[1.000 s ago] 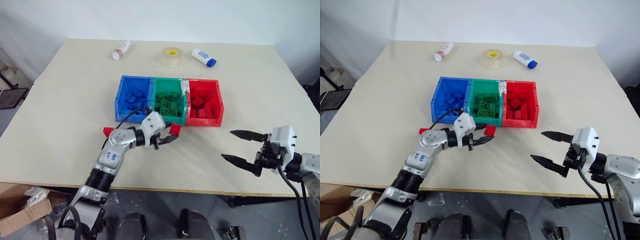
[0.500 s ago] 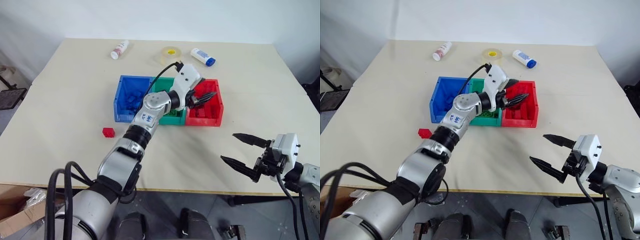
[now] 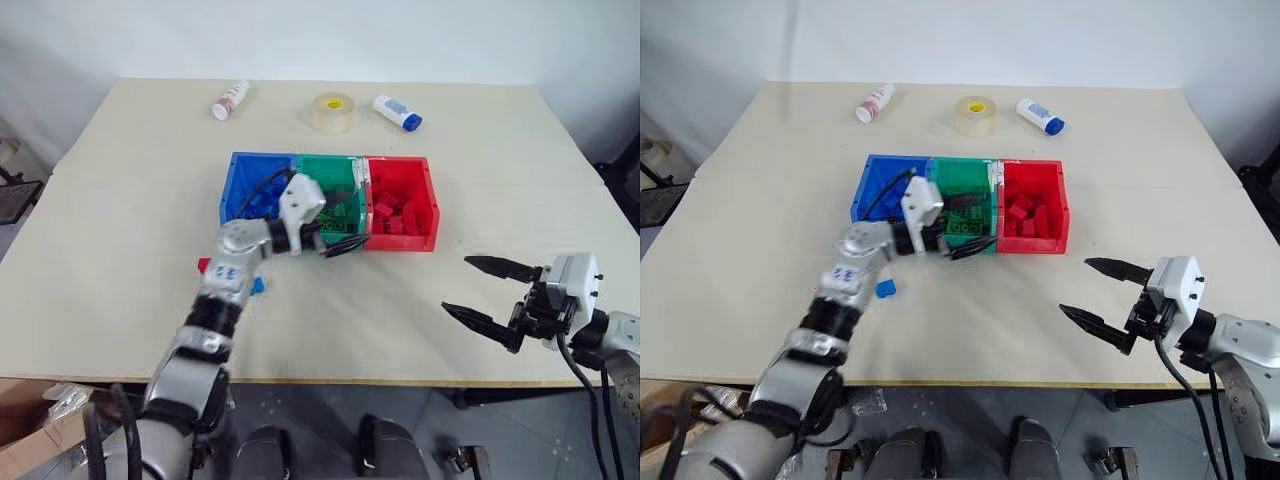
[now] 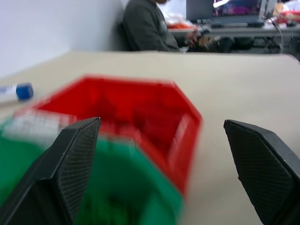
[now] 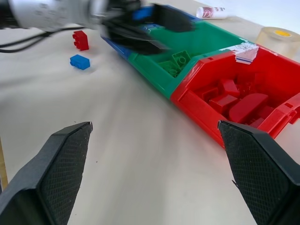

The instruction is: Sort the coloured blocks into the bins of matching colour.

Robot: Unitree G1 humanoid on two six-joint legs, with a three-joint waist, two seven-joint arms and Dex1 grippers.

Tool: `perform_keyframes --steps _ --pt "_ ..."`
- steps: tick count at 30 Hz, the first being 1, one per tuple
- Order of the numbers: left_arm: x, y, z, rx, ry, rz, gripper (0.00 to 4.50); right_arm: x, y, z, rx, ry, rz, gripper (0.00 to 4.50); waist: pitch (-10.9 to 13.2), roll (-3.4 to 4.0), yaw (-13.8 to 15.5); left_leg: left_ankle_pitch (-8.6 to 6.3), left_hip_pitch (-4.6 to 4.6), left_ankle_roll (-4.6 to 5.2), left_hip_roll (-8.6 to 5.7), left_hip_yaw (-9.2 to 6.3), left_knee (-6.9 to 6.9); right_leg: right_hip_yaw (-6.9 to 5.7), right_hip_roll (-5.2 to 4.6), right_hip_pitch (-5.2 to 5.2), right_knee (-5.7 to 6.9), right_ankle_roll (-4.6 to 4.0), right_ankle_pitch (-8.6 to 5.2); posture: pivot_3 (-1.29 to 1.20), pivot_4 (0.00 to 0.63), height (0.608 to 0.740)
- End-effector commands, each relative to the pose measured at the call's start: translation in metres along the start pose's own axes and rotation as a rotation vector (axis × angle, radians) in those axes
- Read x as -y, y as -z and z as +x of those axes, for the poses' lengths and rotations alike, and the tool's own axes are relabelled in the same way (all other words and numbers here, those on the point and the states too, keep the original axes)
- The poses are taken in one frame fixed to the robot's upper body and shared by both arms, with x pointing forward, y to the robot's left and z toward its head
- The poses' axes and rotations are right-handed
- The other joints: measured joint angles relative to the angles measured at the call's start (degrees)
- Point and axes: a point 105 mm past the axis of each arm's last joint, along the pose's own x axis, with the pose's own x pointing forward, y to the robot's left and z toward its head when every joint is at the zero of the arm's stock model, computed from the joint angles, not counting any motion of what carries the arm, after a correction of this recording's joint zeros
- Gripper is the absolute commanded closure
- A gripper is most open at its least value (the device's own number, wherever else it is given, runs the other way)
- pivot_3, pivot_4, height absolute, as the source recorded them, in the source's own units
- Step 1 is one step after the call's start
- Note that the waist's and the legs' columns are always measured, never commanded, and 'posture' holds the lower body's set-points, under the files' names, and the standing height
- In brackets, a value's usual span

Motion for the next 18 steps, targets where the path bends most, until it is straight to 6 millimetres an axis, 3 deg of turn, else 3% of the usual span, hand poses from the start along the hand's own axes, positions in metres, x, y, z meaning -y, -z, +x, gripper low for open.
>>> perform_keyframes --steps 1,4,8,13,18 --pt "0.014 -0.017 -0.035 -0.012 0.032 0.014 0.02 0.002 -0.003 0.003 0.001 -0.053 -0.001 0.0 -0.01 0.01 0.13 0.0 0.01 0.0 0.0 -0.02 0.0 0.01 0.0 0.01 0.06 0.0 0.0 0.0 0.15 0.74" --pt "0.029 0.002 -0.094 -0.16 -0.003 -0.048 0.02 0.007 -0.002 0.01 -0.003 -0.109 -0.001 0.0 -0.02 0.03 0.16 0.0 0.06 0.0 0.01 0.0 0.05 0.05 -0.02 0.03 0.1 0.0 0.0 0.0 0.15 0.74" --pt "0.041 0.014 -0.151 -0.308 -0.092 -0.122 0.02 0.014 -0.002 0.017 -0.011 -0.161 -0.005 0.0 0.0 0.04 0.56 -0.01 0.05 0.0 0.03 -0.01 0.05 0.05 -0.02 -0.02 0.16 -0.02 -0.01 0.0 0.15 0.74" --pt "0.034 0.021 -0.203 -0.398 -0.271 -0.143 0.02 0.018 -0.002 0.026 -0.013 -0.216 -0.005 0.0 -0.01 0.05 0.73 -0.01 0.04 0.0 0.03 -0.01 0.06 0.04 -0.04 -0.02 0.17 -0.06 -0.01 0.0 0.15 0.74" --pt "0.043 0.02 -0.223 -0.428 -0.311 -0.161 0.02 0.019 -0.002 0.033 -0.005 -0.249 -0.004 0.0 -0.01 0.05 0.2 -0.03 0.03 -0.03 0.04 0.07 -0.02 0.05 -0.03 -0.12 0.17 -0.07 -0.01 0.0 0.15 0.74"
